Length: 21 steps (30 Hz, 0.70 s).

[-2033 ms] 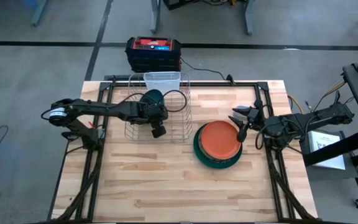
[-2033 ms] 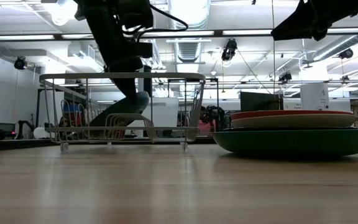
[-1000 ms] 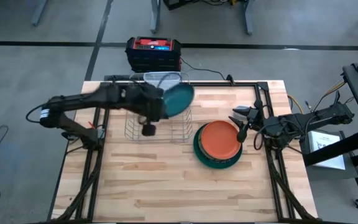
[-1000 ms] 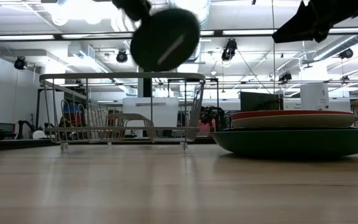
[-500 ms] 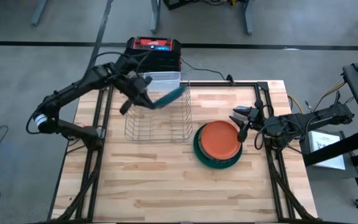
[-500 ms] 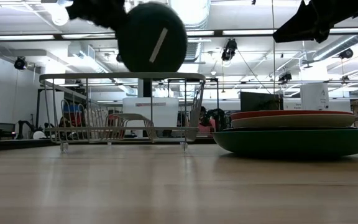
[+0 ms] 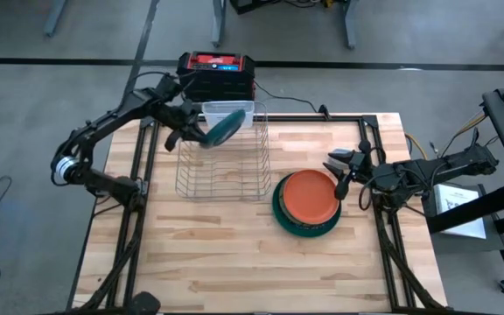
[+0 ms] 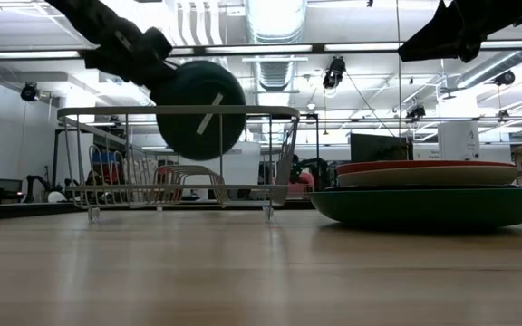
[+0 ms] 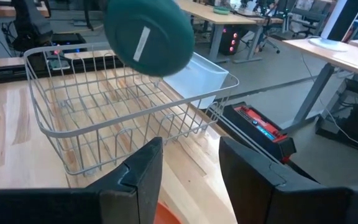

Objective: Sort dishes
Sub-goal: Put the dark green plate into the dish rack

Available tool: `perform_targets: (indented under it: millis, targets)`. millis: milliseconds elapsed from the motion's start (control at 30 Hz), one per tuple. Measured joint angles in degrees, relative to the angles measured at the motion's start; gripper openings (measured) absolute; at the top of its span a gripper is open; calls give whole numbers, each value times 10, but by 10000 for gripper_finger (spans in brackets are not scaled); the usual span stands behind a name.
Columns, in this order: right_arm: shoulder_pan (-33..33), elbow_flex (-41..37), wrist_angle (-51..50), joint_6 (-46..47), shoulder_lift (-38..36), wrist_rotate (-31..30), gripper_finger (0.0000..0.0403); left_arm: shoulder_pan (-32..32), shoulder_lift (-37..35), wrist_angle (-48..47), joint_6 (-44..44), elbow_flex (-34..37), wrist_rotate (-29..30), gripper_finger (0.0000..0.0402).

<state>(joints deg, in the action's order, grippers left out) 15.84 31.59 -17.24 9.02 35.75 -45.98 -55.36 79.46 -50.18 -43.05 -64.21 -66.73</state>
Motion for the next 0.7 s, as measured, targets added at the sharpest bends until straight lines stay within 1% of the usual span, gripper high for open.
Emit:
perform_targets:
  millis: [100,167,300,400,467,600,700]
  targets:
    - [0,0,0,0,0,0,149,0,20,-12,-27,-2,-23,1]
    - [0,0,0,0,0,0,152,0,35,-46,-55,-16,-42,1]
    - [0,0,0,0,0,0,155,0,80,-181,-118,-58,5,1]
    - [0,0,0,0,0,0,154,0,118,-297,-197,-99,11,1]
    - [0,0,0,0,0,0,151,0,144,-354,-249,-124,11,1]
    - [0,0,0,0,0,0,146,0,188,-392,-284,-176,11,1]
    - [0,0,0,3,0,0,148,0,215,-397,-296,-211,19,1]
